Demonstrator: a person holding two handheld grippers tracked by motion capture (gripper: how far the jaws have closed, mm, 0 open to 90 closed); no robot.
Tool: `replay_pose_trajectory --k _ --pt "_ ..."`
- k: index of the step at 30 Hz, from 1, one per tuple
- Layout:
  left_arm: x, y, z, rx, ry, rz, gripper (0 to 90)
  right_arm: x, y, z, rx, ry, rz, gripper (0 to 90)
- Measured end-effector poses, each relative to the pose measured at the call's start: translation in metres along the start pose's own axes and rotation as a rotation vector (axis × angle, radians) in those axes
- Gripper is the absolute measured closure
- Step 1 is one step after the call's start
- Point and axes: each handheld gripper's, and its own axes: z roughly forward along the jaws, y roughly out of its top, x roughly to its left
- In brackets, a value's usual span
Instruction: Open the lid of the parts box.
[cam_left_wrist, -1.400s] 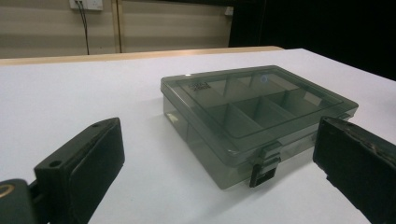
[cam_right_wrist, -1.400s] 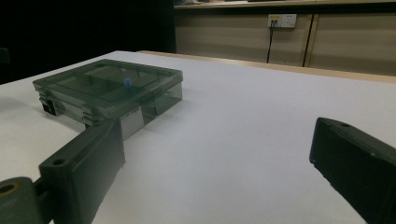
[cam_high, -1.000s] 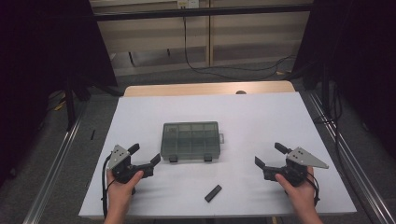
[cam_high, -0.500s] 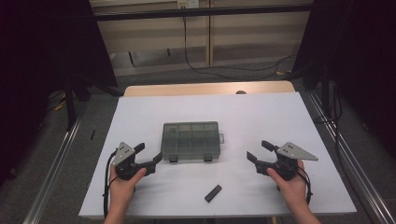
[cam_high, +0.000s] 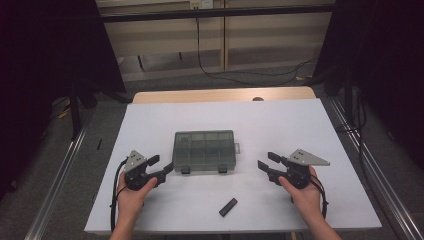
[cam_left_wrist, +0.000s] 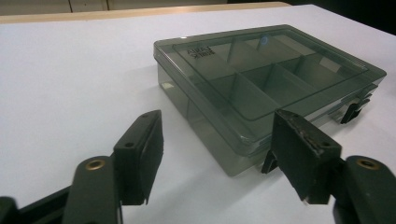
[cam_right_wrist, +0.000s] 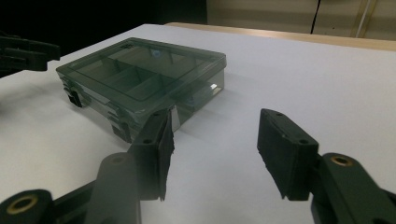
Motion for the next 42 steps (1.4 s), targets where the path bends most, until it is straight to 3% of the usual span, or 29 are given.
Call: replay_pose_trajectory --k 4,10,17,26,32,42 --pt "0.0 0.001 0.002 0.025 0.007 0.021 44.0 0.004 0.001 0.007 0.02 0.015 -0.011 54.7" --pt "0.001 0.001 0.002 0.044 0.006 0.01 52.9 0.01 0.001 0.015 0.052 0.015 -0.04 59.7" --pt "0.001 0.003 0.001 0.057 -0.005 0.024 65.5 0.013 0.002 0.023 0.058 0.02 -0.026 64.3" --pt "0.003 0.003 0.0 0.08 -0.019 0.026 84.7 0.015 0.005 0.032 0.085 0.047 -0.034 86.0" --pt "0.003 0.003 0.0 0.105 -0.028 0.019 89.7 0.017 0.006 0.039 0.123 0.08 -0.021 90.0" --pt "-0.001 0.002 0.005 0.176 -0.06 0.029 90.0 0.024 0.007 0.051 0.175 0.08 -0.074 90.0"
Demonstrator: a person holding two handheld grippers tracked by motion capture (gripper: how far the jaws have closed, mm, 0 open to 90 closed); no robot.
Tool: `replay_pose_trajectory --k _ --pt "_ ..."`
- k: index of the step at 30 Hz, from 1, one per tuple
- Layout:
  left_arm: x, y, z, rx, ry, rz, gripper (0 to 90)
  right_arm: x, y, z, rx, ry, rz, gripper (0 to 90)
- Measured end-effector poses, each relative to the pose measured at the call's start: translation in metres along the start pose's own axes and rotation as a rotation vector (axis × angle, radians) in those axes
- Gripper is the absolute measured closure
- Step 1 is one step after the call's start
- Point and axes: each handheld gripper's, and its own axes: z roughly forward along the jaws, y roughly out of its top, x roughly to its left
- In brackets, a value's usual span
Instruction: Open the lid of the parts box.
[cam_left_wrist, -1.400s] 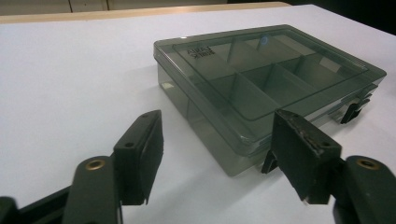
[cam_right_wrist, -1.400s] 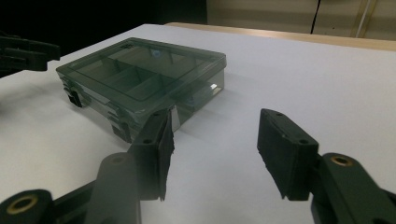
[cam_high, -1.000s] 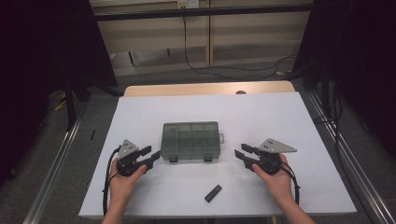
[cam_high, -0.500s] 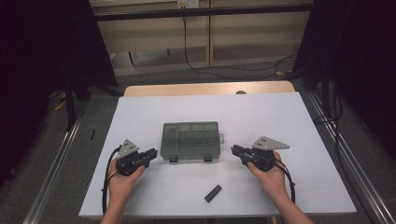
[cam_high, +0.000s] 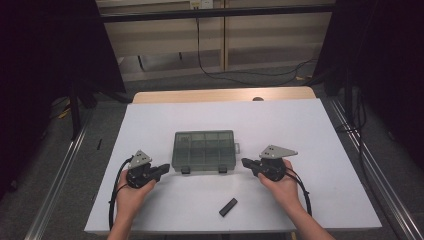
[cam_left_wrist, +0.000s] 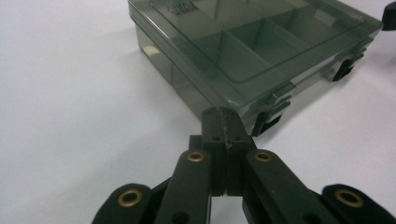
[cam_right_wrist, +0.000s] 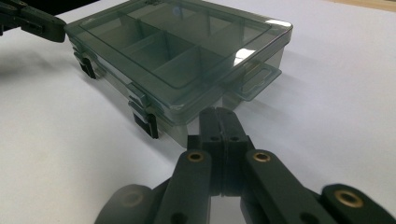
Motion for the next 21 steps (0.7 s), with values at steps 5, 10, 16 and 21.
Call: replay_pose_trajectory --k 5,10,16,21 --pt "0.001 0.001 0.002 0.016 -0.009 0.004 90.0 0.003 0.001 0.004 0.019 -0.008 -0.009 90.0" --pt "0.0 0.003 0.003 0.033 -0.01 0.012 90.0 0.005 0.002 0.008 0.04 0.001 -0.009 90.0" --pt "0.001 0.003 0.003 0.023 -0.005 0.008 90.0 0.01 0.002 0.011 0.076 0.022 -0.032 90.0" --pt "0.0 0.003 0.003 0.021 -0.009 0.01 90.0 0.011 0.002 0.012 0.087 0.02 -0.042 90.0"
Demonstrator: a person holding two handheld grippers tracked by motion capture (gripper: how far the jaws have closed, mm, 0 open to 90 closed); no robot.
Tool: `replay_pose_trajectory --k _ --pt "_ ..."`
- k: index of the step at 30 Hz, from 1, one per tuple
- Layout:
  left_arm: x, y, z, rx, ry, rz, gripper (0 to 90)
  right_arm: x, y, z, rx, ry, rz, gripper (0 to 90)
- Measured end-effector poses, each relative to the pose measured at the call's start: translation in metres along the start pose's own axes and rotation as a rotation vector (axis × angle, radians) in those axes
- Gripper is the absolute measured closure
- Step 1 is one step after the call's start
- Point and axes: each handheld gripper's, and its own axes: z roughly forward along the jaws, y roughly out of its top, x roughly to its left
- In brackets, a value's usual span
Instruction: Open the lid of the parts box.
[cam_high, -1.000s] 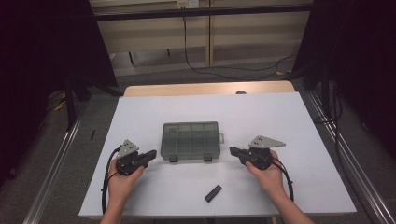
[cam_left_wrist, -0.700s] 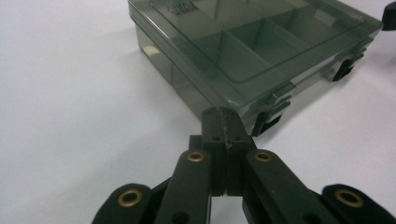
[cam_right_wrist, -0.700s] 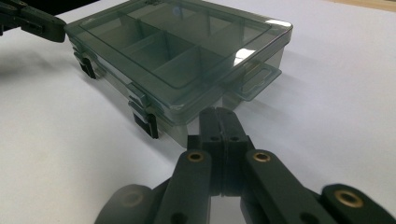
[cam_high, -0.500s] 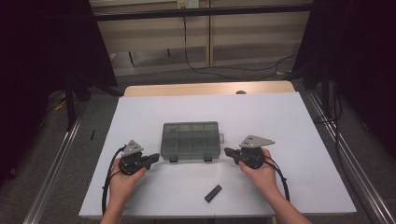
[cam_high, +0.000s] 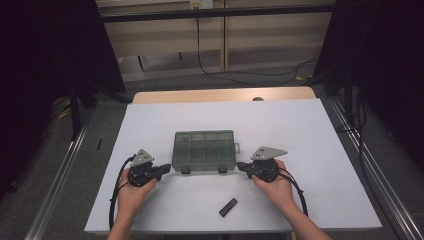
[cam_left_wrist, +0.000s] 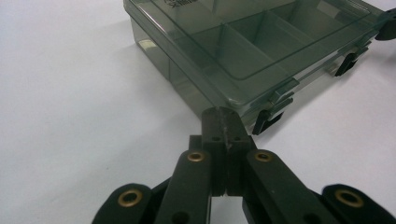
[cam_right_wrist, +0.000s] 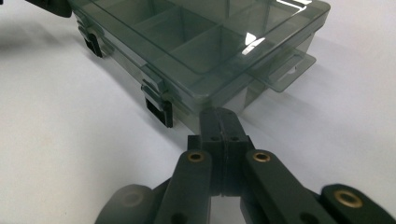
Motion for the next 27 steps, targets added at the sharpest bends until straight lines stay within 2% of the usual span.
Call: replay_pose_trajectory --k 5,15,27 --pt "0.0 -0.0003 0.0007 0.015 -0.003 0.008 90.0 0.0021 -0.0004 0.0007 0.01 -0.007 -0.021 90.0" --pt "-0.0011 -0.0012 0.0031 0.037 0.006 0.018 90.0 0.0012 -0.0006 0.0017 0.009 0.004 -0.019 90.0" --pt "-0.0025 -0.0004 0.002 0.018 0.0 -0.001 89.6 -0.0006 0.0003 0.0007 -0.024 0.012 -0.007 90.0"
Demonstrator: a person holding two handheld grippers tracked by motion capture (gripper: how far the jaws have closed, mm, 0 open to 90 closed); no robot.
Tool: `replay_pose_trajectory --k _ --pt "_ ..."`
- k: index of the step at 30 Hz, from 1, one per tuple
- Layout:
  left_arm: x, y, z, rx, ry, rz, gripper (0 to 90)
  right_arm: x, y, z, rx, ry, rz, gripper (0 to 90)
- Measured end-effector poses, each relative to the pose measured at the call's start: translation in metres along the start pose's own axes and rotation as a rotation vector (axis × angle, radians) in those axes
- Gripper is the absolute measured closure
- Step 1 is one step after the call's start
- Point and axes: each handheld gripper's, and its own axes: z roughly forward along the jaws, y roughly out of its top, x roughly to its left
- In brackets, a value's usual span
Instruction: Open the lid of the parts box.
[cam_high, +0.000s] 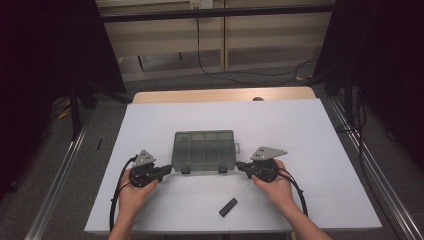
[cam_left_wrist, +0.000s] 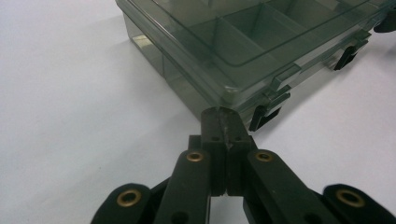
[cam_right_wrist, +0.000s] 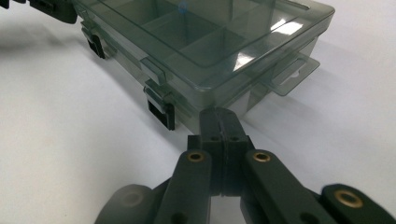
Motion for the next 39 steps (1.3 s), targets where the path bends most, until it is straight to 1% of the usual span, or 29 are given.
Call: replay_pose_trajectory --k 3,6,7,10,13,16,20,23,24,25,26,28,30,33,34,35,36,39 --pt "0.0 0.0 0.0 -0.003 0.0 0.004 89.5 0.0 0.0 0.0 -0.004 0.002 0.01 90.0" --pt "0.0 0.001 -0.001 -0.013 -0.001 0.0 89.5 0.0 0.001 0.0 -0.007 0.0 0.009 90.0" --pt "0.0 0.001 -0.002 -0.019 0.006 -0.01 89.5 0.0 0.001 0.0 -0.011 0.0 0.011 90.0" --pt "0.0 0.002 -0.004 -0.037 0.007 -0.02 89.5 0.0 0.002 -0.001 -0.025 -0.002 0.017 90.0" --pt "-0.002 0.004 -0.005 -0.06 0.015 -0.014 89.5 -0.001 0.003 -0.002 -0.042 0.001 0.026 90.0" --pt "-0.003 0.005 -0.006 -0.07 0.019 -0.015 89.2 0.0 0.003 -0.002 -0.059 -0.001 0.029 90.0" --pt "-0.004 0.007 -0.007 -0.081 0.022 -0.003 89.1 0.0 0.006 -0.002 -0.079 -0.01 0.021 90.0" --pt "-0.005 0.008 -0.007 -0.09 0.026 -0.009 89.0 0.001 0.007 -0.001 -0.085 -0.008 0.017 90.0" --pt "-0.005 0.008 -0.007 -0.089 0.028 -0.007 89.0 0.002 0.009 0.001 -0.081 -0.018 -0.003 90.0" --pt "-0.005 0.008 -0.007 -0.095 0.026 -0.012 89.0 0.002 0.009 0.001 -0.081 -0.018 -0.003 90.0" --pt "-0.005 0.008 -0.007 -0.095 0.029 -0.009 89.0 0.003 0.01 0.001 -0.082 -0.022 -0.011 90.0" --pt "-0.004 0.009 -0.008 -0.104 0.027 -0.013 89.0 0.003 0.013 0.0 -0.096 -0.014 0.0 90.0" --pt "-0.004 0.009 -0.009 -0.103 0.032 -0.013 89.0 0.004 0.015 0.001 -0.101 -0.012 -0.01 90.0" --pt "-0.003 0.01 -0.009 -0.116 0.033 -0.019 88.9 0.006 0.016 0.003 -0.098 -0.011 -0.013 90.0" --pt "-0.004 0.01 -0.009 -0.117 0.032 -0.018 88.7 0.006 0.015 0.005 -0.092 -0.011 -0.021 90.0" --pt "-0.004 0.01 -0.009 -0.111 0.035 -0.015 88.5 0.007 0.014 0.006 -0.079 -0.013 -0.026 90.0" --pt "-0.004 0.009 -0.009 -0.117 0.038 -0.016 88.1 0.008 0.013 0.007 -0.078 -0.016 -0.036 90.0" --pt "-0.005 0.01 -0.008 -0.125 0.049 -0.017 87.2 0.009 0.013 0.007 -0.075 -0.022 -0.043 90.0"
